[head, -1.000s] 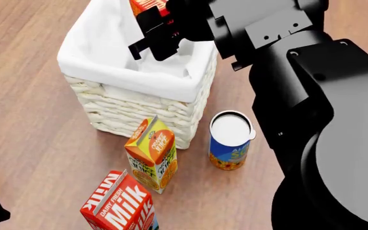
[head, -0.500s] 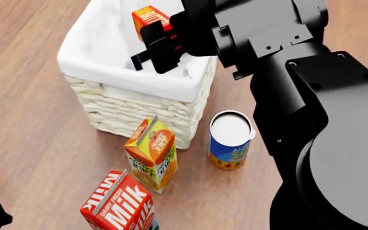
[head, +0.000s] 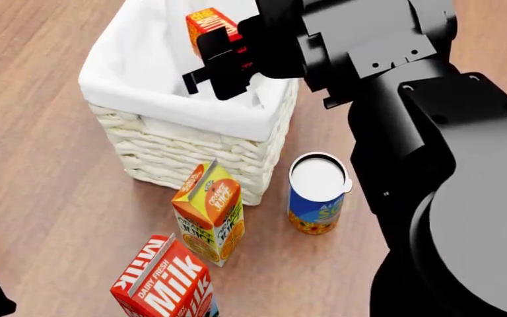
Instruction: Pick up the butter and put it in the basket.
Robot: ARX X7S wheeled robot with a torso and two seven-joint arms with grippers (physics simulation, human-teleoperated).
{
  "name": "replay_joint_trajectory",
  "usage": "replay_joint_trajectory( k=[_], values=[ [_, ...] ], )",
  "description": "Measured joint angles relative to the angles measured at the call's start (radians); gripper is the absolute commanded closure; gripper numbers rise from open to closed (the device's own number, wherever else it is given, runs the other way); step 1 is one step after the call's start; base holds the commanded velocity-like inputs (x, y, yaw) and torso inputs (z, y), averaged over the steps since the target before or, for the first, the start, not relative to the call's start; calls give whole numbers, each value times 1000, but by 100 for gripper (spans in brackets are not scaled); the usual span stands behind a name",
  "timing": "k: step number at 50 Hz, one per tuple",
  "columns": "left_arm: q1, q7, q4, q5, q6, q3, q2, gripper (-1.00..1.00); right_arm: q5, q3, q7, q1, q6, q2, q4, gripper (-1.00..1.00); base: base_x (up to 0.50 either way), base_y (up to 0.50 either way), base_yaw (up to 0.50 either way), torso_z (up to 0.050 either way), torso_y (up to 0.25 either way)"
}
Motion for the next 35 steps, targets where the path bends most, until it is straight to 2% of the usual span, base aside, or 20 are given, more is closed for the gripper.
replay_joint_trajectory(
  k=[17,30,31,35],
  values=[
    [13,-4,13,-2,5,3,-7,-100,-24,38,7,-4,16,0,0,100,0,0,0,1,1],
    [18,-9,22,-7,6,3,-12,-100,-99,116,19,-14,41,0,0,100,0,0,0,0,2],
    [18,-9,22,-7,6,3,-12,-100,-107,124,19,-15,40,0,0,-100,0,0,0,0,0],
    [19,-10,22,-7,7,4,-13,-100,-143,171,12,-12,22,0,0,-100,0,0,0,0,0]
  ],
)
